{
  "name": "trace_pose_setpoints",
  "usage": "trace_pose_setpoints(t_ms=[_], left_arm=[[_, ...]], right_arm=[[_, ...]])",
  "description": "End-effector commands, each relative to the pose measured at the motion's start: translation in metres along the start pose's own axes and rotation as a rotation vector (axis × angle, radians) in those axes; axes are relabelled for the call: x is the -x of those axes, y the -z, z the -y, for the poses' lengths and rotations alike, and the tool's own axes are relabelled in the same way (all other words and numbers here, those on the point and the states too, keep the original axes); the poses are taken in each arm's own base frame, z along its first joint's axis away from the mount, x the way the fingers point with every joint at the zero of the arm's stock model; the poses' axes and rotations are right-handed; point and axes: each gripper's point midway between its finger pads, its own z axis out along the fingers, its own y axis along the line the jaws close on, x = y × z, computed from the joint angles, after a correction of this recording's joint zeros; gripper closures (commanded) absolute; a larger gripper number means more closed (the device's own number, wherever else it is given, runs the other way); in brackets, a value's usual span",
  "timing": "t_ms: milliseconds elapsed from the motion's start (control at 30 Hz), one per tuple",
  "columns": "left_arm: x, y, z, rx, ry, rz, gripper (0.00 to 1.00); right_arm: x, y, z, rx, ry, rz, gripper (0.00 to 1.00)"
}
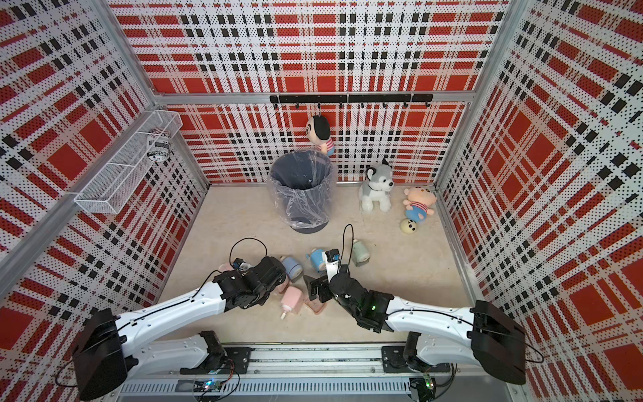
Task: Take out the pencil sharpener tray and clean the shavings
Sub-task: Pick up the pencil sharpener from the center of the board.
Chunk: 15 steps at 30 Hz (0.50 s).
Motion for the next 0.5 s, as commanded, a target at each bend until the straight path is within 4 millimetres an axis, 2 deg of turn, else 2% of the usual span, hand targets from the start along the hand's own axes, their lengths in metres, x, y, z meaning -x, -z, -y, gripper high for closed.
trace_pose_setpoints(t_ms=[0,133,300,467], left_arm=[[0.000,-0.001,0.007,0.017,0.012,-0.003,0.18],[-0.004,-0.009,0.005,0.054,-0.003,-0.013,0.19],[-0.006,-0.025,-0.009,0.137,-0.016,-0.026,0.20],[-0.008,-0.039,-0.015,0.205,-0.054,-0.047,0.22]], right_arm=[[0.005,0.003,-0.001,0.031,-0.040,0.023,0.00],[0.002,0.002,0.003,0.031,-0.047,0.021,0.00],[-0.001,0.002,0.006,0.035,-0.055,0.023,0.00],[-0.006,0.000,0.009,0.037,-0.063,0.016,0.00]])
